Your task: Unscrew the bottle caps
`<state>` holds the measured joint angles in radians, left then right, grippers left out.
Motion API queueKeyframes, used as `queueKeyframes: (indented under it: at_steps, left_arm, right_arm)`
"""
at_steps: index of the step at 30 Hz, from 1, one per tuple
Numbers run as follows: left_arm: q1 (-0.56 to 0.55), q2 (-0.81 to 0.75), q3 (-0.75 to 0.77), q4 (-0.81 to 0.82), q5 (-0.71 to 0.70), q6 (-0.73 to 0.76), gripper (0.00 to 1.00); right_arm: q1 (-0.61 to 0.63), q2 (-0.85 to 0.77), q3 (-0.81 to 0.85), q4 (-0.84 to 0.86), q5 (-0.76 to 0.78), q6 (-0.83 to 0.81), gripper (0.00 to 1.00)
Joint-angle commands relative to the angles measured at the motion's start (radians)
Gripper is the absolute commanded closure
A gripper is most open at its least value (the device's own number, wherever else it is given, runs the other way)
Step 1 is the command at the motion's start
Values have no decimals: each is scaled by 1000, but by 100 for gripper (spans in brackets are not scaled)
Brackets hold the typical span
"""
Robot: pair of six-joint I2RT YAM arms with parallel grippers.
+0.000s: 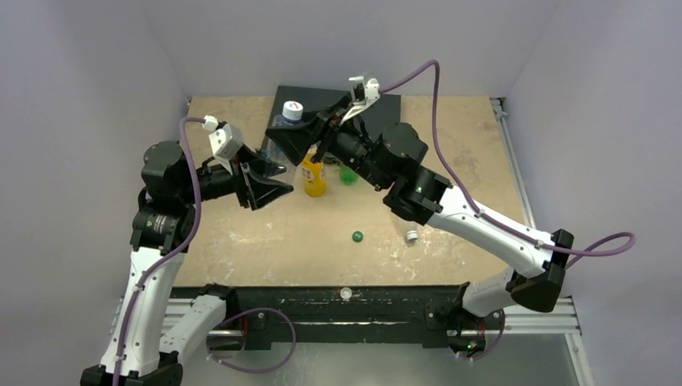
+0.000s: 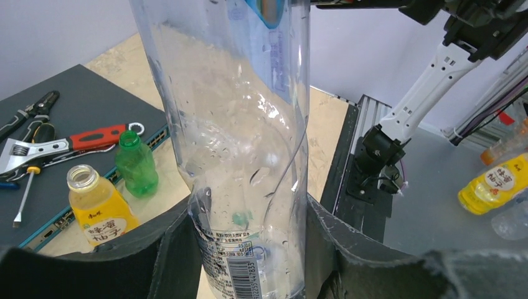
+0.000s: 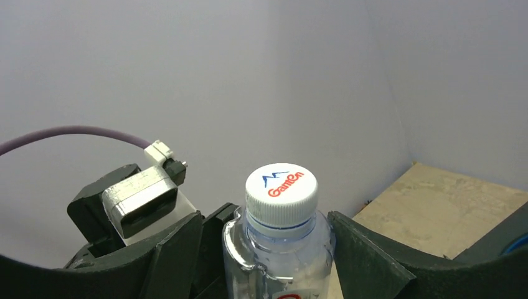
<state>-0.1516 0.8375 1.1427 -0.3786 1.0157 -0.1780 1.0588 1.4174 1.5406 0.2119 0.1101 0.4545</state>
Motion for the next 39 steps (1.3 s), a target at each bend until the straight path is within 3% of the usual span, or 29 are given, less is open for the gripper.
queueKeyframes:
  at_steps: [1, 6, 8, 10, 12, 17, 27, 35, 39]
  left_arm:
    - [-2, -16, 29, -28, 45, 64, 57]
    - [-2, -22, 30, -28, 35, 67, 44]
    - [-2, -20, 29, -20, 25, 55, 29]
    - [-2, -16, 29, -3, 12, 29, 4]
    - [-2, -14, 24, 48, -3, -18, 0]
    - [-2, 9, -2, 202, -5, -180, 0]
    - [-2, 30, -40, 230, 74, -234, 4]
    - [-2, 21, -23, 231, 66, -224, 36]
    - [-2, 11, -18, 206, 48, -170, 52]
  right_arm:
    - [-5, 33, 62, -40, -94, 22, 25]
    - [-6, 20, 22, -42, -90, 24, 37]
    - [-6, 10, 2, -38, -83, 22, 39]
    - [-6, 0, -20, -25, -82, 20, 40]
    - [-6, -13, -40, -10, -59, 15, 40]
    - [-3, -17, -61, 41, -64, -10, 40]
    - [67, 24, -51, 147, -28, -69, 41]
    - [97, 54, -30, 142, 16, -108, 41]
    - [98, 22, -67, 139, 104, -112, 32]
